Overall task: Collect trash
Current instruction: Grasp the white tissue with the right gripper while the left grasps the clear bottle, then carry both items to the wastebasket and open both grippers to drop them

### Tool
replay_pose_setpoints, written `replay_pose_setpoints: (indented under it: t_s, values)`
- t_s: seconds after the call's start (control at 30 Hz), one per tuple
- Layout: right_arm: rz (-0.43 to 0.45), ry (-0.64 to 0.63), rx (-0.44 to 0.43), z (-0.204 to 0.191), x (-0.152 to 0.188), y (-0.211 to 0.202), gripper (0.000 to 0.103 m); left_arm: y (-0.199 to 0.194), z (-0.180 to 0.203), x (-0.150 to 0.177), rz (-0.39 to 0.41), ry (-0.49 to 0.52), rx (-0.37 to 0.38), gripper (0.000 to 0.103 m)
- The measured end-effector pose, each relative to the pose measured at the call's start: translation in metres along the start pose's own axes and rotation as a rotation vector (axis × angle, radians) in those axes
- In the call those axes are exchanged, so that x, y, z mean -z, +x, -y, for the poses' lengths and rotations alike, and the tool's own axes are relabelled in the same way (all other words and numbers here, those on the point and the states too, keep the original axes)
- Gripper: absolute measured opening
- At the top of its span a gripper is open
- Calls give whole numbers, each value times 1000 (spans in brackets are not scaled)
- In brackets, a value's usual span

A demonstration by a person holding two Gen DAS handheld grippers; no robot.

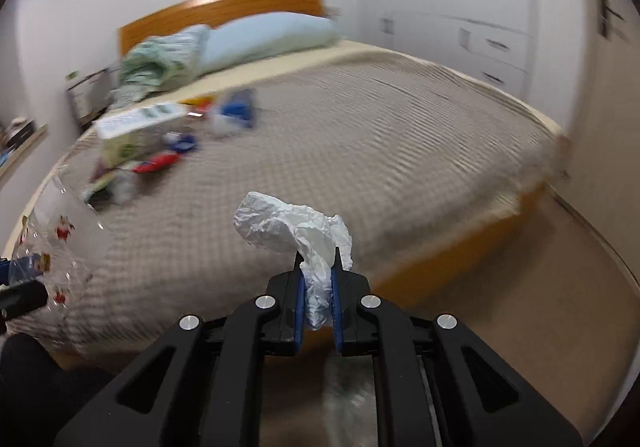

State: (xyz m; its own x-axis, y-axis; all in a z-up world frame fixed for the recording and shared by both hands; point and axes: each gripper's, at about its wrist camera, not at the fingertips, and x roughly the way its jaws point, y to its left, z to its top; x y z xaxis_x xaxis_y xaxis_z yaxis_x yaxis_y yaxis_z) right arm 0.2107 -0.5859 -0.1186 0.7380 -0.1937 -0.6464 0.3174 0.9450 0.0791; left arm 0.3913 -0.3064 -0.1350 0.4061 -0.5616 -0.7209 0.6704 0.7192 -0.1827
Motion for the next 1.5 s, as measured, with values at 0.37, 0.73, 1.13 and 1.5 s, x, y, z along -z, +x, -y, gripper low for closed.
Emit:
replay_pose_setpoints:
  t_s: [0.37, 0.73, 1.13, 1.5]
  values:
    - [-293, 221, 165, 126, 144, 43, 11, 196, 120, 24, -398, 374, 106, 61]
    - [-576, 250, 223, 150, 253, 140, 12, 363, 158, 101, -703, 543, 42, 61]
    - [-605, 277, 286, 156, 278, 154, 61, 412, 135, 118, -725, 575, -3, 78]
    - [-597, 231, 302, 137, 266, 128, 61, 374, 134, 102, -726, 553, -17, 78]
